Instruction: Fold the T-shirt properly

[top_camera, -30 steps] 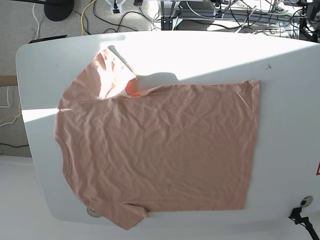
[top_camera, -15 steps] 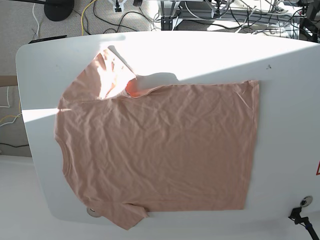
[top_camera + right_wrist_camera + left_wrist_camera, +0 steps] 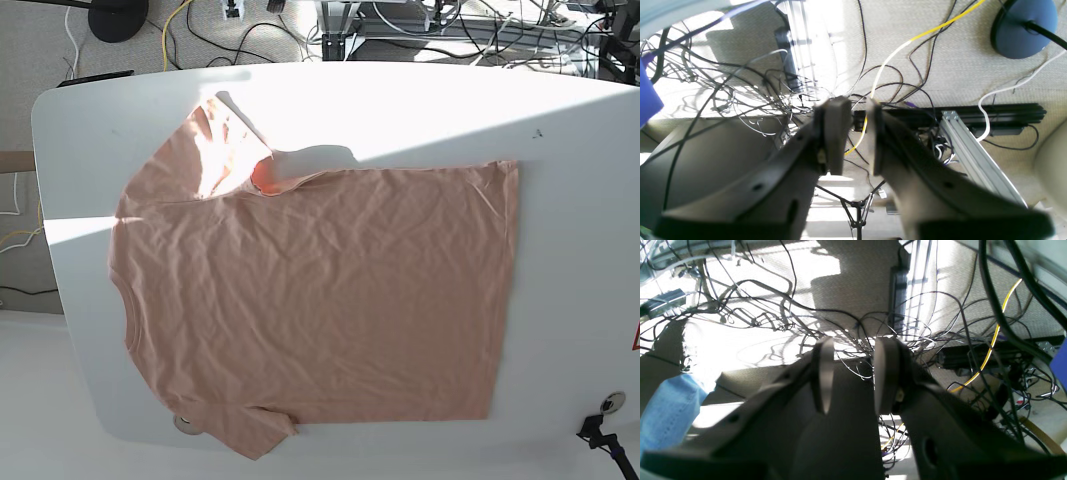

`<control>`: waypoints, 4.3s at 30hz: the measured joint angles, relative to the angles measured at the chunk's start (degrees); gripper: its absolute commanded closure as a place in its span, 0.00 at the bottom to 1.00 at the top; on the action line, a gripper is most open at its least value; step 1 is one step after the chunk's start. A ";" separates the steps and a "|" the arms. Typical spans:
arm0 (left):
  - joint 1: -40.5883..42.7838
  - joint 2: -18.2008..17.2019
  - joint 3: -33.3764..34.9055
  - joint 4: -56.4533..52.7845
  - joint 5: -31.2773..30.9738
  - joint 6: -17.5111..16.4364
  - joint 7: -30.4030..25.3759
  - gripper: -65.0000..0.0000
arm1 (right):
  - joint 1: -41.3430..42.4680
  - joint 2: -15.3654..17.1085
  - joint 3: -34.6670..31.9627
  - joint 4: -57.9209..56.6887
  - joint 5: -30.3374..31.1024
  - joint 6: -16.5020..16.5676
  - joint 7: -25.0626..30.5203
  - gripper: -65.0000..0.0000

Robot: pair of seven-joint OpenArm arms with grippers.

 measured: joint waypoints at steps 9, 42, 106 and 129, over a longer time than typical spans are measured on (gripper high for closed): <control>5.20 -0.98 0.00 0.04 -0.02 -0.22 -9.33 0.70 | -14.58 0.02 0.04 20.33 -0.07 0.00 1.46 0.51; 56.74 -4.04 -6.97 76.72 0.00 -0.09 -15.78 0.70 | -59.36 0.17 0.09 87.25 -0.02 0.00 0.87 0.51; 18.99 -10.03 -23.74 91.56 -28.50 -12.09 13.60 0.70 | -23.93 1.53 21.99 91.76 61.00 -0.57 -40.65 0.51; 18.95 -10.36 -23.74 91.56 -28.48 -12.07 13.66 0.70 | -19.89 0.39 17.31 89.20 60.83 -0.63 -40.61 0.54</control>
